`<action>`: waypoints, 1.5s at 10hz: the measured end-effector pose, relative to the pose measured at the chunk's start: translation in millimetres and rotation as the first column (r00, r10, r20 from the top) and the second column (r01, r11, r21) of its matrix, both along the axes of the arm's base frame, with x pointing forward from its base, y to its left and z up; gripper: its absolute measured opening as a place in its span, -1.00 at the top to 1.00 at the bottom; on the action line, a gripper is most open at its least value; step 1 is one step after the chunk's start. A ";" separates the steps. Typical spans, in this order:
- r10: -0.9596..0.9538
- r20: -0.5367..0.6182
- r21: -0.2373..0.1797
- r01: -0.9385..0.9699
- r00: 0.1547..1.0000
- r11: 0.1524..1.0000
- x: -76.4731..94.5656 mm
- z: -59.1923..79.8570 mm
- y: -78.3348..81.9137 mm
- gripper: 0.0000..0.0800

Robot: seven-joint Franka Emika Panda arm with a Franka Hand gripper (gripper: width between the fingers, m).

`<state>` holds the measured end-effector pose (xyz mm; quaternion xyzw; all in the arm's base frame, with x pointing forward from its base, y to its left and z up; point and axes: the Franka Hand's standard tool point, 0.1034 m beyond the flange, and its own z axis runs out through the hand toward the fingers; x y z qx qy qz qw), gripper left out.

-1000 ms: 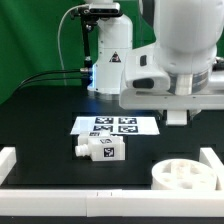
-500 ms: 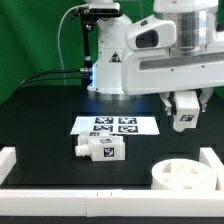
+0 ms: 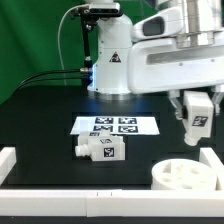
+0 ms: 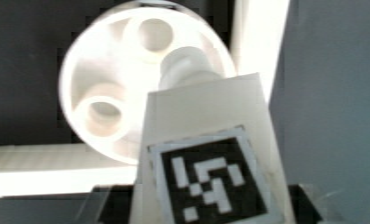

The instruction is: Assemble stool

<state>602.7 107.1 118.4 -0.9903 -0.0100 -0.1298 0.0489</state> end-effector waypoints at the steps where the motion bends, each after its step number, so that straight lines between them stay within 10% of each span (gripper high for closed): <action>1: -0.007 0.066 -0.003 0.007 0.998 1.000 2.5 -0.1 -2.1 0.21; 5: -0.002 0.119 0.010 0.001 0.993 1.000 29.5 5.7 -41.7 0.21; 9: 0.019 0.121 0.007 -0.020 0.992 1.000 27.7 1.6 -43.1 0.21; 12: 0.035 0.091 0.044 -0.039 0.995 0.998 33.1 -5.8 -82.6 0.21; 15: 0.031 0.098 0.063 -0.037 0.995 0.997 31.7 -5.0 -80.8 0.21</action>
Offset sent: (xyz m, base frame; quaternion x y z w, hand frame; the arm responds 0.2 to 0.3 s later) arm 0.0422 -0.0124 -0.0018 0.1924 -0.0619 0.0628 0.9773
